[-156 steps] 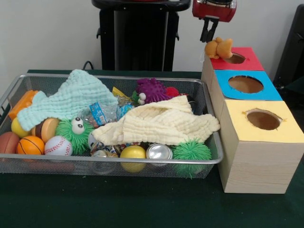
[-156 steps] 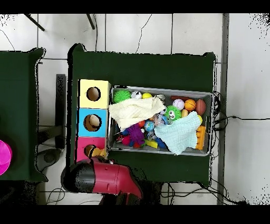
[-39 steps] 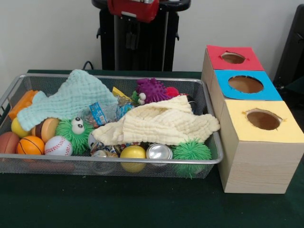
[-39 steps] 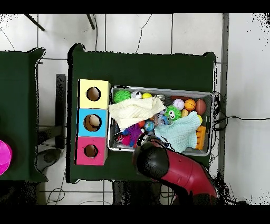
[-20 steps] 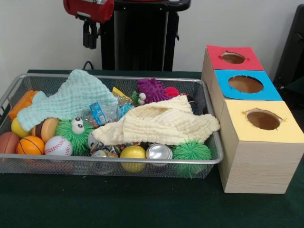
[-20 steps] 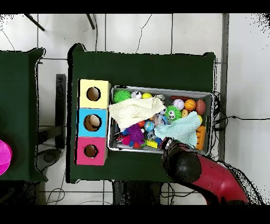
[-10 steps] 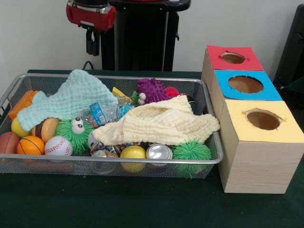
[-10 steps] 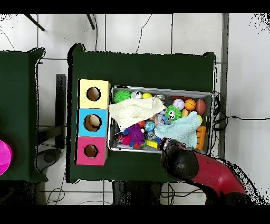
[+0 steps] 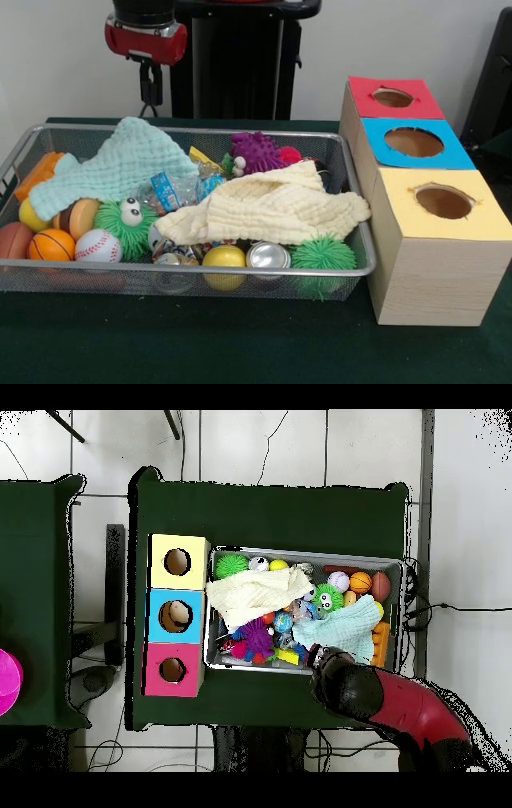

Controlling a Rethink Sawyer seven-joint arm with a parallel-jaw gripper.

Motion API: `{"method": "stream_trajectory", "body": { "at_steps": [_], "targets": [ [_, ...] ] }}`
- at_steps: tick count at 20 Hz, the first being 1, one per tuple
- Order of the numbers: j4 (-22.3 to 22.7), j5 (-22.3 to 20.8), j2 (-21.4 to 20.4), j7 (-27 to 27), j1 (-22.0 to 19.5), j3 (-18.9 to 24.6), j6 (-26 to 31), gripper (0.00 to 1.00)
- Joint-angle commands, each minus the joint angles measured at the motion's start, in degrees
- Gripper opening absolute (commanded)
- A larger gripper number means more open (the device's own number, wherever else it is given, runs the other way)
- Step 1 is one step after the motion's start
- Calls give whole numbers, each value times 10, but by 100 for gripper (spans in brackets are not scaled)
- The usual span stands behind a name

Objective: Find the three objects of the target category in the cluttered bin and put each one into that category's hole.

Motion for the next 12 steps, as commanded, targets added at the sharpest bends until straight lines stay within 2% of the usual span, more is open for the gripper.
{"method": "stream_trajectory", "body": {
  "at_steps": [1,9,11,12],
  "targets": [
    [-39,-39,42,-16,-18,56,-22,0],
    [-55,-54,51,1,-4,34,-26,0],
    [-56,-67,52,-14,-11,45,-34,0],
    [-45,-54,54,-16,-28,63,-16,100]
  ]
}}
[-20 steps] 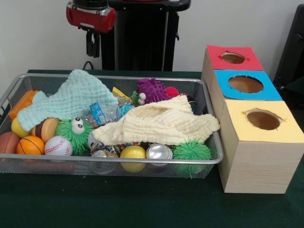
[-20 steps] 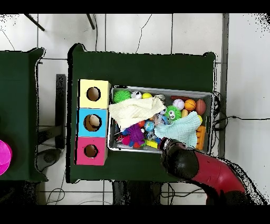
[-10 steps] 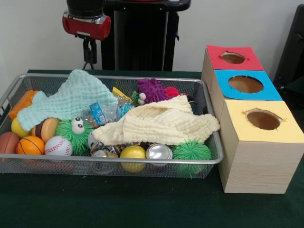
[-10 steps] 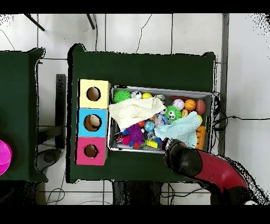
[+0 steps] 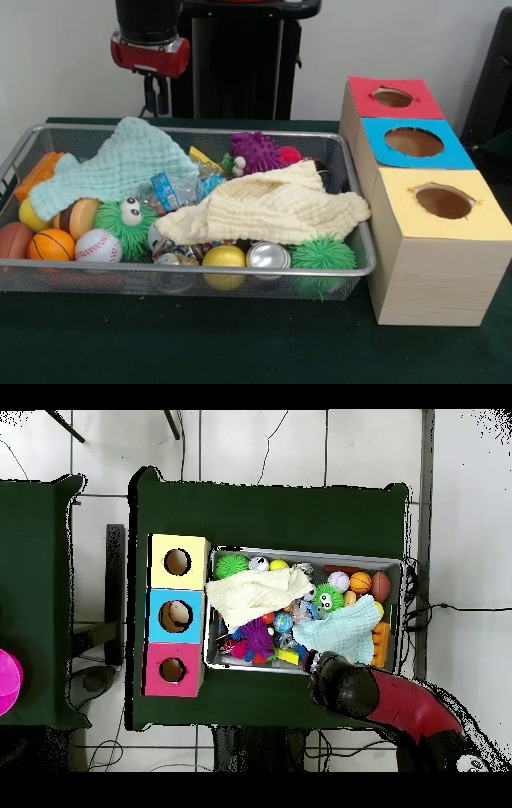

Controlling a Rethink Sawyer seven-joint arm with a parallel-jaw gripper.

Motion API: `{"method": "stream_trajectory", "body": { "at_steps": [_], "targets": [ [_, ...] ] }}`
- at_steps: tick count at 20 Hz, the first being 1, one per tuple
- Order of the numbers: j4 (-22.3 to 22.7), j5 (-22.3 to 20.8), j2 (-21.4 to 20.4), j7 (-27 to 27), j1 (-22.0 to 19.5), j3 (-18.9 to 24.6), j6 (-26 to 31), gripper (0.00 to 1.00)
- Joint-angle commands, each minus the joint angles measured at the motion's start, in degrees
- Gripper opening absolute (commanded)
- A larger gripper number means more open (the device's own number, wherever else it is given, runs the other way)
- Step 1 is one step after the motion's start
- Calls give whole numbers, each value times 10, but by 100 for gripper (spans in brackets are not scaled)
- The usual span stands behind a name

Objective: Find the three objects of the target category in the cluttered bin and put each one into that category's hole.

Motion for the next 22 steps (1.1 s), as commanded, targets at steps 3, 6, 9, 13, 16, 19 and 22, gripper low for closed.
{"method": "stream_trajectory", "body": {
  "at_steps": [3,6,9,13,16,19,22],
  "targets": [
    [-36,-24,15,-23,-32,78,-26,100],
    [-33,-17,12,-10,-34,77,-20,100],
    [-33,-13,8,-6,-30,71,6,100],
    [-22,4,-3,10,-27,61,34,100],
    [-22,8,-7,17,-26,53,36,100],
    [-42,3,10,14,-25,48,43,100],
    [-71,-3,41,20,-15,40,37,100]
  ]
}}
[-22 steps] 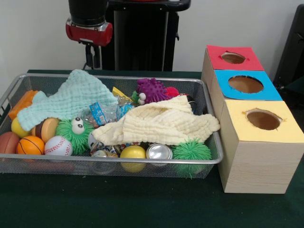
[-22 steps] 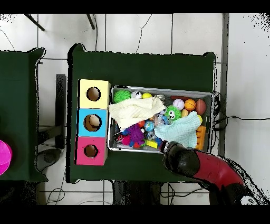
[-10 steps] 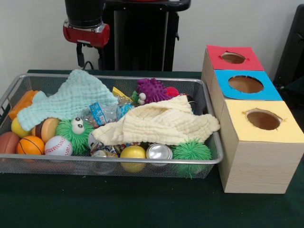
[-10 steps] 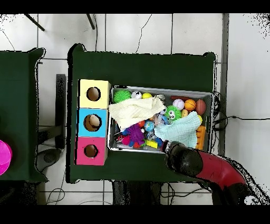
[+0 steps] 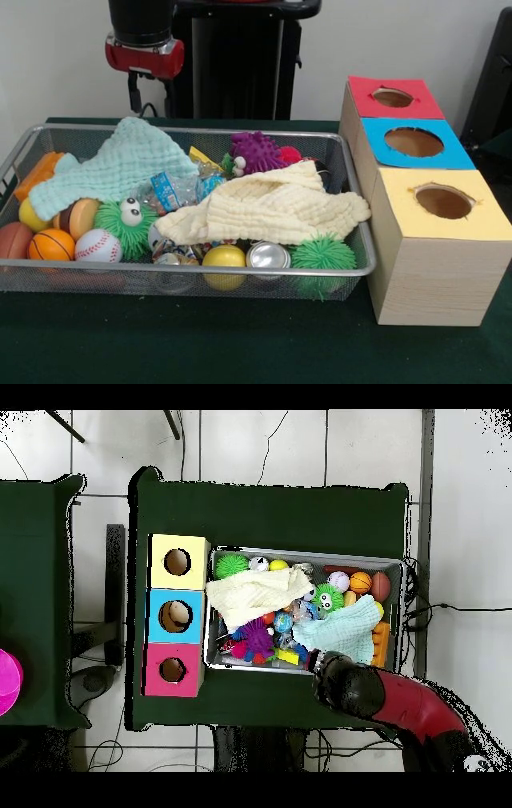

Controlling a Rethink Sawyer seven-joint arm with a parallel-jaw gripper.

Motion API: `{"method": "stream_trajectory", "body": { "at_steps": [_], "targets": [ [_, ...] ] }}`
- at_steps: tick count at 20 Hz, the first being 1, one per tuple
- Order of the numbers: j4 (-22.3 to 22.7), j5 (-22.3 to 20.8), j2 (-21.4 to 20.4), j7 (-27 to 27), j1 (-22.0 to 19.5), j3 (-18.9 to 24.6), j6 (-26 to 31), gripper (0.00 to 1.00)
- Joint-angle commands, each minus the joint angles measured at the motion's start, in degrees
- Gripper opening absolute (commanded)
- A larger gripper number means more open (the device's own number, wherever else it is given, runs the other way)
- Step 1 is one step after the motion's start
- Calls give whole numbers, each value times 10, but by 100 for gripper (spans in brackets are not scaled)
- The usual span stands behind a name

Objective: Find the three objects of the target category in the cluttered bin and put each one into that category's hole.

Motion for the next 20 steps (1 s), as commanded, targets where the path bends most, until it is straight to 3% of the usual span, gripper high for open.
{"method": "stream_trajectory", "body": {
  "at_steps": [1,13,20],
  "targets": [
    [-79,-2,52,25,10,21,26,100],
    [-130,-7,129,61,41,-7,-40,100],
    [-128,-6,129,67,49,-20,-47,100]
  ]
}}
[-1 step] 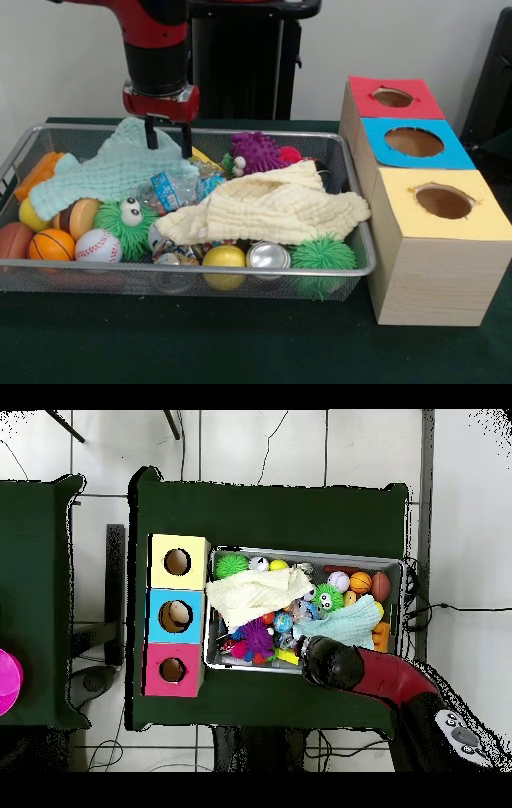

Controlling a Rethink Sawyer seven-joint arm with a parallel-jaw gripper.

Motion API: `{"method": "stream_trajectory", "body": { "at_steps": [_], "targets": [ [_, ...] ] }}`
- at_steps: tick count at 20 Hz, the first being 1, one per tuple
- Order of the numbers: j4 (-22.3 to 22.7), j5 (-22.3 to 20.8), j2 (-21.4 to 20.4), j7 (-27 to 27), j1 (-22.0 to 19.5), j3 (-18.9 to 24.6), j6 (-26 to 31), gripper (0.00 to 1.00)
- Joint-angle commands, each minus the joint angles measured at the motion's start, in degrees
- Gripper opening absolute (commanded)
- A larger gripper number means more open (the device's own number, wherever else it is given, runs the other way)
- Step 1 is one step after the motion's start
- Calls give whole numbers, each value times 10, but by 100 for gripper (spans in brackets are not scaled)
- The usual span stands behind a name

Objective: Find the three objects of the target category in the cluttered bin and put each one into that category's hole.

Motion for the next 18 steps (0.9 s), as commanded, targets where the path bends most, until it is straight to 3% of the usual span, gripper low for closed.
{"method": "stream_trajectory", "body": {
  "at_steps": [1,8,16,17,18],
  "targets": [
    [-55,-6,26,69,9,-9,-44,100],
    [-67,-4,42,80,32,-28,-61,100],
    [-64,-3,33,72,46,-43,-67,100],
    [-66,-9,32,63,48,-45,-71,0],
    [-67,-9,32,62,48,-45,-68,0]
  ]
}}
